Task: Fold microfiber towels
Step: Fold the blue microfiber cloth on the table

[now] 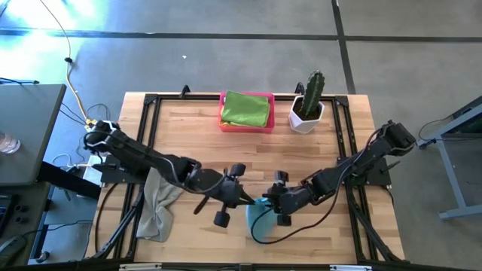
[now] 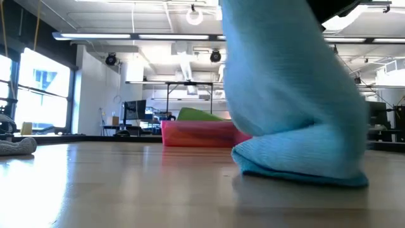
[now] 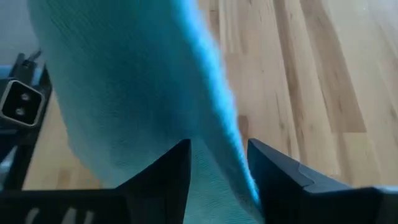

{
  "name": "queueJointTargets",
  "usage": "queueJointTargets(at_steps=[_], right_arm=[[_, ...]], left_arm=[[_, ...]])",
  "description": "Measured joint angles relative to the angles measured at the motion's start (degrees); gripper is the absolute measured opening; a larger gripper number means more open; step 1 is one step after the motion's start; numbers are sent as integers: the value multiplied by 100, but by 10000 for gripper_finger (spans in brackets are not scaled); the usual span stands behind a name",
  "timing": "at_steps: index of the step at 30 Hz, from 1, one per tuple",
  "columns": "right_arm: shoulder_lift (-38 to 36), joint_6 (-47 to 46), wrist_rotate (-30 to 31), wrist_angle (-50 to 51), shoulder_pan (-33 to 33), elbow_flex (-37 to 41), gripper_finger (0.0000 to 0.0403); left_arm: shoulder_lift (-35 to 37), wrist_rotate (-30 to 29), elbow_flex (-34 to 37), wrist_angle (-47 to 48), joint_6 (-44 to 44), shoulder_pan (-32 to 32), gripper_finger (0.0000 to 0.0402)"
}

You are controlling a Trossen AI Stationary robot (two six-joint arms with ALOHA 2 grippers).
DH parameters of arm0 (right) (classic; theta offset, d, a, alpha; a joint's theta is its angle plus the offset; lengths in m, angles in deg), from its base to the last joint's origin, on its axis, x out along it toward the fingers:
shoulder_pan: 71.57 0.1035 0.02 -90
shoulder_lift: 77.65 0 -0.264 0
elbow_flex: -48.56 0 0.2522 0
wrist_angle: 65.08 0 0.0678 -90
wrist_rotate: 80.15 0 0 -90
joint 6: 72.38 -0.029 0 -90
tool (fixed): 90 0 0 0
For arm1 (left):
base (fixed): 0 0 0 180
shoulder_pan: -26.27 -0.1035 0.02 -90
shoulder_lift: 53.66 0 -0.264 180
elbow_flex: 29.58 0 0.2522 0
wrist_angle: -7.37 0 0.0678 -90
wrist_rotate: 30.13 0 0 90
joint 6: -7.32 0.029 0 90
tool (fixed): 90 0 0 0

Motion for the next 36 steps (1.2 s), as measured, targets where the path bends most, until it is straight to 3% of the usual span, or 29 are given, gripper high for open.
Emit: queueJointTargets(at_steps=[14, 21, 30, 36], right_arm=[[521, 120, 115, 154, 280, 9, 116], [523, -375, 306, 368, 297, 9, 83], [523, -883, 348, 563, 299, 9, 63], [523, -1128, 395, 590, 297, 9, 11]], left_arm=[[588, -9, 5, 391, 43, 11, 0], [615, -420, 4, 356, 101, 9, 0], [681, -521, 4, 359, 300, 9, 0], [688, -553, 2, 457, 270, 9, 0]])
